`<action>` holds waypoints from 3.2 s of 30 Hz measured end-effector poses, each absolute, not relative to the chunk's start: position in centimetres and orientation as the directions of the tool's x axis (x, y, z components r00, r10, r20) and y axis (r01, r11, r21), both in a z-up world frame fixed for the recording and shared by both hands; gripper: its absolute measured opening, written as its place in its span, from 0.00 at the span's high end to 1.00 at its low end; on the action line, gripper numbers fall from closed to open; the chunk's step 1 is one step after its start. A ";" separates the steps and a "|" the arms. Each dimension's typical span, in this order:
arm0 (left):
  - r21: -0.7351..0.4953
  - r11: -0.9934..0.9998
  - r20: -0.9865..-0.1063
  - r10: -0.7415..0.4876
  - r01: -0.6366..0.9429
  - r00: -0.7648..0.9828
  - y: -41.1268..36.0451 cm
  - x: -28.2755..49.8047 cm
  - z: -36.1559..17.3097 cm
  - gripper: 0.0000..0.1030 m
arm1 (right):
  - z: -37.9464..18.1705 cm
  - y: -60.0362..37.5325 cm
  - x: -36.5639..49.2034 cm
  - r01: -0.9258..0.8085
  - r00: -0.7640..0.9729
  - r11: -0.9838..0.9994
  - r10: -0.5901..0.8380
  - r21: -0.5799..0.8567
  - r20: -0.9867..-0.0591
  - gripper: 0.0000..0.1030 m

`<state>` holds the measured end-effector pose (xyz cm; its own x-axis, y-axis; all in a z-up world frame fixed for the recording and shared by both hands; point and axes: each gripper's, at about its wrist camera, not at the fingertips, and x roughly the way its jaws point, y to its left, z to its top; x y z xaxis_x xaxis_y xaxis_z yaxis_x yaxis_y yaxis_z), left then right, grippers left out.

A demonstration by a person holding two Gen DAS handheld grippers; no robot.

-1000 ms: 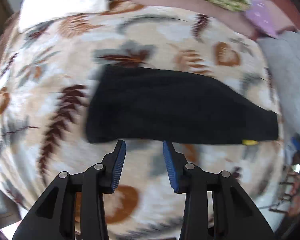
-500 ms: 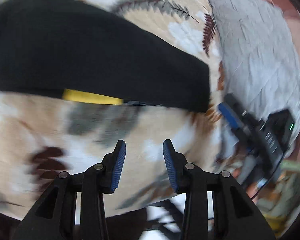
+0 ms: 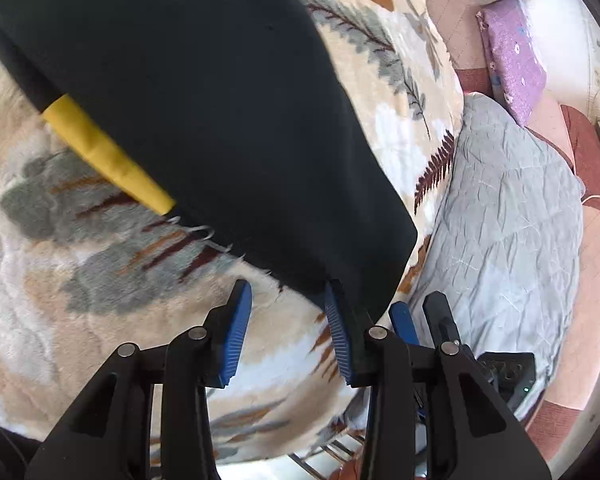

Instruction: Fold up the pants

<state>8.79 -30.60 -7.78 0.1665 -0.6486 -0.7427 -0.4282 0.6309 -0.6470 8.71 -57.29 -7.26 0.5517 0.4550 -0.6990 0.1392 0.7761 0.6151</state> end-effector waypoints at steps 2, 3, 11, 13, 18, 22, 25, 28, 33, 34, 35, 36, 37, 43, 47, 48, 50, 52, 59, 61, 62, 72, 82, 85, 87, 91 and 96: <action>-0.650 0.632 -0.745 -0.639 -0.422 0.191 -31.1 9.0 -7.5 0.66 | -7.2 -57.4 8.9 0.131 0.550 0.777 0.460 0.615 -0.698 0.42; -0.650 0.631 -0.747 -0.635 -0.424 0.199 -30.8 9.2 -7.6 0.66 | -7.2 -57.5 9.0 0.127 0.548 0.775 0.465 0.619 -0.695 0.42; -0.647 0.625 -0.746 -0.637 -0.436 0.194 -30.1 10.6 -8.2 0.78 | -8.2 -58.0 9.9 0.125 0.544 0.736 0.509 0.665 -0.666 0.42; -0.641 0.627 -0.748 -0.640 -0.443 0.176 -29.9 10.9 -8.7 0.86 | -8.6 -58.2 10.0 0.127 0.547 0.725 0.518 0.676 -0.658 0.42; -0.652 0.604 -0.727 -0.670 -0.458 0.152 -29.5 11.1 -9.1 0.89 | -9.8 -58.3 11.2 0.137 0.548 0.683 0.551 0.717 -0.630 0.42; -0.652 0.608 -0.726 -0.673 -0.453 0.141 -29.8 11.5 -9.1 0.89 | -10.6 -57.9 12.4 0.145 0.537 0.642 0.588 0.753 -0.605 0.42; -0.655 0.605 -0.722 -0.678 -0.453 0.137 -29.9 11.7 -9.2 0.89 | -11.2 -57.4 13.4 0.145 0.519 0.626 0.611 0.766 -0.598 0.42; -0.657 0.599 -0.716 -0.686 -0.458 0.129 -29.7 11.7 -9.3 0.89 | -11.6 -57.0 14.5 0.116 0.493 0.600 0.657 0.792 -0.570 0.43; -0.653 0.616 -0.725 -0.677 -0.441 0.128 -30.1 11.9 -9.3 0.89 | -12.1 -56.0 16.0 0.075 0.441 0.602 0.695 0.795 -0.568 0.67; -0.650 0.629 -0.732 -0.669 -0.426 0.128 -30.3 12.0 -9.1 0.89 | -12.2 -55.9 16.1 0.077 0.435 0.612 0.689 0.787 -0.579 0.81; -0.647 0.642 -0.739 -0.661 -0.412 0.129 -30.6 12.3 -8.9 0.89 | -12.3 -56.0 16.1 0.083 0.430 0.632 0.674 0.770 -0.600 0.83; -0.644 0.653 -0.744 -0.656 -0.398 0.129 -30.7 12.4 -8.8 0.90 | -12.4 -56.1 16.0 0.083 0.432 0.628 0.677 0.774 -0.596 0.84; -0.642 0.661 -0.748 -0.651 -0.387 0.128 -30.8 12.4 -8.6 0.90 | -12.4 -56.1 15.9 0.081 0.437 0.624 0.678 0.777 -0.590 0.86; -0.669 0.632 -0.718 -0.686 -0.391 0.119 -30.2 12.6 -8.2 0.91 | -10.0 -55.5 15.0 0.064 0.480 0.661 0.637 0.748 -0.604 0.87; -0.692 0.611 -0.695 -0.708 -0.384 0.125 -29.6 12.5 -7.4 0.91 | -7.6 -54.4 14.8 0.050 0.487 0.709 0.598 0.704 -0.637 0.87; -0.697 0.605 -0.689 -0.714 -0.385 0.125 -29.4 12.4 -7.2 0.91 | -7.2 -54.1 14.7 0.047 0.489 0.717 0.591 0.695 -0.642 0.87; -0.709 0.588 -0.674 -0.728 -0.389 0.125 -28.8 12.3 -7.0 0.91 | -6.1 -53.5 14.6 0.046 0.489 0.735 0.574 0.677 -0.657 0.87; -0.720 0.572 -0.660 -0.740 -0.393 0.129 -28.2 12.2 -6.7 0.91 | -5.4 -52.8 14.7 0.051 0.488 0.752 0.556 0.658 -0.673 0.87; -0.746 0.519 -0.623 -0.765 -0.417 0.163 -25.4 12.6 -5.9 0.91 | -3.0 -49.4 15.1 0.039 0.480 0.792 0.519 0.609 -0.707 0.87; -0.749 0.508 -0.618 -0.767 -0.424 0.173 -24.5 12.8 -5.8 0.91 | -2.6 -48.4 15.3 0.031 0.476 0.799 0.516 0.600 -0.712 0.87; -0.750 0.504 -0.617 -0.766 -0.428 0.179 -24.0 12.9 -5.9 0.91 | -2.4 -47.5 15.5 0.023 0.469 0.802 0.519 0.597 -0.715 0.87; -0.745 0.461 -0.604 -0.773 -0.482 0.193 -19.3 14.1 -7.8 0.91 | -3.0 -40.2 18.0 -0.010 0.414 0.798 0.552 0.602 -0.724 0.87; -0.766 0.441 -0.558 -0.817 -0.468 0.142 -23.0 13.0 -8.9 0.91 | -3.4 -44.2 16.9 0.080 0.453 0.804 0.497 0.589 -0.740 0.87; -0.762 0.475 -0.590 -0.790 -0.440 0.168 -23.8 12.1 -8.9 0.87 | -4.2 -46.8 16.3 0.112 0.469 0.772 0.514 0.626 -0.718 0.87; -0.752 0.484 -0.605 -0.776 -0.447 0.179 -24.6 11.3 -9.2 0.76 | -4.4 -47.5 16.2 0.111 0.474 0.754 0.533 0.648 -0.701 0.87; -0.735 0.476 -0.633 -0.737 -0.484 0.237 -24.6 9.4 -10.0 0.44 | -4.8 -48.1 16.4 0.101 0.478 0.719 0.571 0.688 -0.667 0.87; -0.765 0.387 -0.591 -0.739 -0.514 0.323 -24.2 8.9 -10.5 0.24 | -4.9 -48.0 16.8 0.072 0.467 0.715 0.592 0.696 -0.656 0.87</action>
<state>8.91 -24.25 -10.51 0.3229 -0.7394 -0.5908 -0.5143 0.3869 -0.7653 16.75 -48.02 -4.85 0.4674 0.5922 -0.6564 0.0719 0.7145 0.6959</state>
